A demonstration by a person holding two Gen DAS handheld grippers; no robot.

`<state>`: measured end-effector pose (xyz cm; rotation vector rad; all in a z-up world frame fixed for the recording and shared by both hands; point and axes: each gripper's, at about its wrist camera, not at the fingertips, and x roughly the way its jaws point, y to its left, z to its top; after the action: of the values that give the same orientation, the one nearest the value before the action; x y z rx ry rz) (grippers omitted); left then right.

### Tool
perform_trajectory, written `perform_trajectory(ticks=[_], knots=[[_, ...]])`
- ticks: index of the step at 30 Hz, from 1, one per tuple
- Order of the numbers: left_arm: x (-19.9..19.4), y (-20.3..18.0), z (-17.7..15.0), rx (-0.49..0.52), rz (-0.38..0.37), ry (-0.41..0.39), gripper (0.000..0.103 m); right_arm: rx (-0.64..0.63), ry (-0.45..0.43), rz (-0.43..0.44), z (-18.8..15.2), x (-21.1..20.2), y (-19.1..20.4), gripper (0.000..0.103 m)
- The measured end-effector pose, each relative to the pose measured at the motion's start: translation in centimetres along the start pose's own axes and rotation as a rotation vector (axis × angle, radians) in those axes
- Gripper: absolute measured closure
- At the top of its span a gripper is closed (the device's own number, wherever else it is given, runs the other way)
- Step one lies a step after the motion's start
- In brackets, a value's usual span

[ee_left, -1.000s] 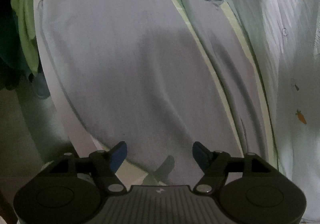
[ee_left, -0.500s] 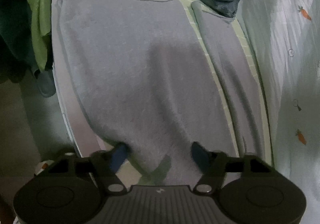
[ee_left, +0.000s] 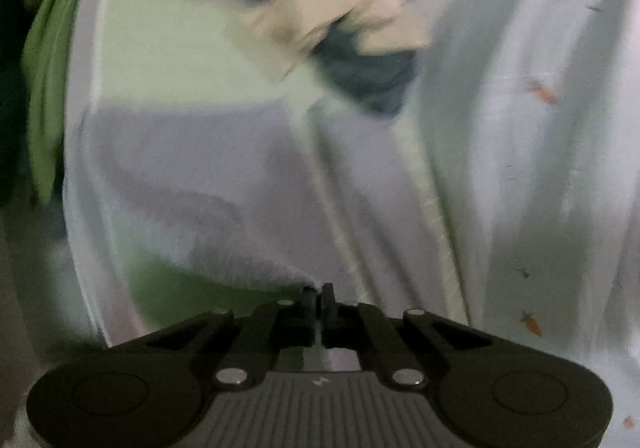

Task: Fold clothes

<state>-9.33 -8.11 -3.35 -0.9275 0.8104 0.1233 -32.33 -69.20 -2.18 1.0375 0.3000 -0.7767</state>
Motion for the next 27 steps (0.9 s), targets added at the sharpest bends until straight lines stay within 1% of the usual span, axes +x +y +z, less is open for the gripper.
perform_trajectory(ticks=[1, 3, 6, 9, 12, 14, 16, 20, 21, 22, 23, 24, 25, 26, 27], knots=[[-0.2, -0.5, 0.5, 0.035, 0.012, -0.022, 0.102, -0.002, -0.019, 0.016, 0.3, -0.6, 0.5, 0.100], [0.8, -0.6, 1.4, 0.030, 0.041, -0.034, 0.102, -0.038, -0.051, 0.025, 0.4, -0.7, 0.9, 0.100], [2.1, -0.5, 2.4, -0.002, 0.066, -0.046, 0.102, -0.034, -0.011, -0.068, -0.1, 1.1, 0.2, 0.100], [3.4, -1.9, 2.6, 0.049, 0.093, -0.059, 0.102, 0.058, 0.003, -0.065, -1.2, 1.6, -0.9, 0.100], [4.3, -3.1, 3.3, 0.070, 0.088, -0.052, 0.102, 0.036, -0.006, -0.096, -1.1, 2.5, -0.5, 0.100], [6.2, -5.0, 4.3, 0.103, 0.084, -0.052, 0.102, 0.009, -0.008, -0.097, 0.1, 4.6, 0.9, 0.100], [8.9, -7.7, 5.8, 0.160, 0.076, -0.052, 0.102, -0.018, -0.010, -0.098, 1.3, 6.8, 2.3, 0.100], [16.5, -15.2, 9.1, 0.278, -0.017, -0.038, 0.101, -0.074, -0.013, -0.099, 3.8, 11.4, 5.1, 0.100], [18.6, -17.4, 9.9, 0.311, -0.029, -0.037, 0.094, -0.105, -0.009, -0.091, 4.8, 13.8, 6.4, 0.099], [20.3, -19.5, 10.4, 0.331, -0.021, -0.041, 0.087, -0.129, -0.021, -0.081, 5.5, 15.8, 7.7, 0.097], [21.3, -21.0, 10.4, 0.333, -0.016, -0.051, 0.065, -0.154, -0.032, -0.071, 6.3, 17.9, 8.9, 0.083], [21.7, -22.0, 10.2, 0.328, -0.024, -0.065, 0.037, -0.174, -0.044, -0.070, 6.9, 19.8, 10.1, 0.069], [22.0, -22.6, 9.9, 0.323, -0.039, -0.079, 0.024, -0.176, -0.053, -0.113, 7.1, 20.6, 10.9, 0.051], [22.0, -22.3, 9.2, 0.322, -0.061, -0.089, 0.011, -0.172, -0.065, -0.134, 6.8, 20.8, 11.5, 0.048], [22.0, -21.6, 8.5, 0.332, -0.059, -0.082, 0.011, -0.181, -0.069, -0.123, 6.0, 20.5, 11.5, 0.045]])
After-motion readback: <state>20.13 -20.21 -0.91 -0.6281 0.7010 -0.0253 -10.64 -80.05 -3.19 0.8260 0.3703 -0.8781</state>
